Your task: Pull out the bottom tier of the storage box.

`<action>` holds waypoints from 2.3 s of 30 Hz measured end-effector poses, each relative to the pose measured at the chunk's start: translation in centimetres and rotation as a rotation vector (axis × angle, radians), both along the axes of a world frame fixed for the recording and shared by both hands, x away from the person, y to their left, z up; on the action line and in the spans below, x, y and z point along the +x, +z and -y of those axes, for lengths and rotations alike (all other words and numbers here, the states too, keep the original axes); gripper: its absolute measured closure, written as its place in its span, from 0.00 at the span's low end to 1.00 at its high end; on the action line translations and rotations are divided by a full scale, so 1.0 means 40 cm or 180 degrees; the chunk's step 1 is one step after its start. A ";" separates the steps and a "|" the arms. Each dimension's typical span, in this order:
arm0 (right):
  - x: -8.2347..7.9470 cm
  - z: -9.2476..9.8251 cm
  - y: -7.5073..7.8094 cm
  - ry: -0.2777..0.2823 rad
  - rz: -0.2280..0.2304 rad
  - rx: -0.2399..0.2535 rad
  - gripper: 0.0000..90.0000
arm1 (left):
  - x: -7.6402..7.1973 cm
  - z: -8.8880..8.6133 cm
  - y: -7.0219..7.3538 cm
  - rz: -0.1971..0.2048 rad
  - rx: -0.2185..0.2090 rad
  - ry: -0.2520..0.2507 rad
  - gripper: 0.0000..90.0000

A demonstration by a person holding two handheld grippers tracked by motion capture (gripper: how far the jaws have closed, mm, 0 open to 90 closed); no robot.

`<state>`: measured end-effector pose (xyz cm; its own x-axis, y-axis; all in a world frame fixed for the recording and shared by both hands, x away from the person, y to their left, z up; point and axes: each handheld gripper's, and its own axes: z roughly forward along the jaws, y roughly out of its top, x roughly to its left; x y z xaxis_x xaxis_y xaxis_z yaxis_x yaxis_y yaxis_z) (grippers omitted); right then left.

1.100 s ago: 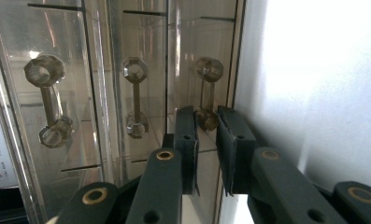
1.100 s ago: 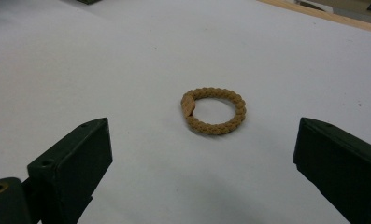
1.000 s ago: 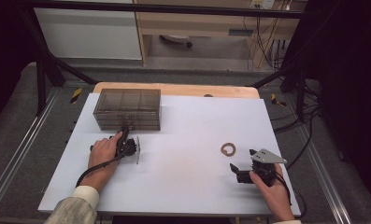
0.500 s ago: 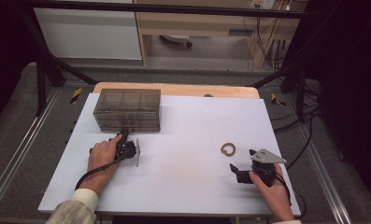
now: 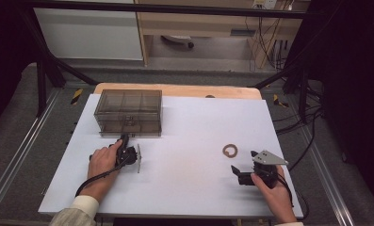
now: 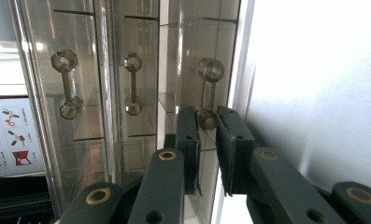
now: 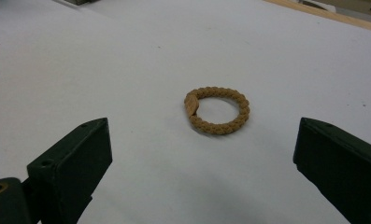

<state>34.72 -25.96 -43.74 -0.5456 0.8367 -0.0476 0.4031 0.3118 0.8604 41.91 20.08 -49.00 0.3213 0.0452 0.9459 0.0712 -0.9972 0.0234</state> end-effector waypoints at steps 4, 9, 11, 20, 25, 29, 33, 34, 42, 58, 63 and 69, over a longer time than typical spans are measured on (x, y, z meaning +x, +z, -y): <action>-0.001 0.001 0.001 0.0005 0.0000 0.0005 0.05 | -0.015 0.004 0.003 -0.0005 -0.0024 -0.0001 0.88; -0.001 0.001 0.001 0.0003 0.0007 0.0008 0.05 | -0.032 0.005 0.009 -0.0014 -0.0041 0.0009 0.88; -0.001 0.001 0.001 0.0007 0.0007 0.0009 0.05 | -0.038 0.005 0.009 -0.0024 -0.0032 0.0010 0.88; -0.001 0.000 0.002 0.0020 0.0008 0.0015 0.05 | -0.062 0.004 0.010 -0.0063 -0.0068 0.0076 0.88; -0.001 -0.001 0.002 0.0027 0.0005 0.0014 0.05 | -0.069 0.005 0.010 -0.0084 -0.0095 0.0090 0.88; 0.000 -0.002 0.001 0.0027 0.0002 0.0008 0.05 | -0.074 0.012 0.009 -0.0095 -0.0084 0.0079 0.88; 0.000 -0.002 0.001 0.0034 0.0000 0.0005 0.05 | -0.076 0.010 0.010 -0.0113 -0.0101 0.0103 0.88; 0.000 -0.002 0.001 0.0035 0.0000 0.0005 0.05 | -0.077 0.009 0.010 -0.0112 -0.0107 0.0101 0.88; 0.000 -0.002 0.002 0.0039 0.0000 0.0006 0.05 | -0.098 0.017 0.022 -0.0189 -0.0190 0.0104 0.88; -0.004 -0.006 0.004 0.0056 -0.0002 0.0007 0.05 | -0.110 -0.001 0.022 -0.0324 -0.0267 0.0081 0.86; -0.002 -0.005 0.005 0.0040 -0.0012 0.0026 0.05 | -0.109 -0.002 0.024 -0.0326 -0.0284 0.0072 0.86; -0.003 -0.005 0.003 0.0038 -0.0020 0.0033 0.05 | -0.111 0.001 0.025 -0.0340 -0.0282 0.0093 0.86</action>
<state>34.60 -25.77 -43.63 -0.5558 0.8306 -0.0354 0.4050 0.3077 0.8610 37.47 20.06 -47.98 0.4173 0.1378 0.8983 0.1070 -0.9890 0.1020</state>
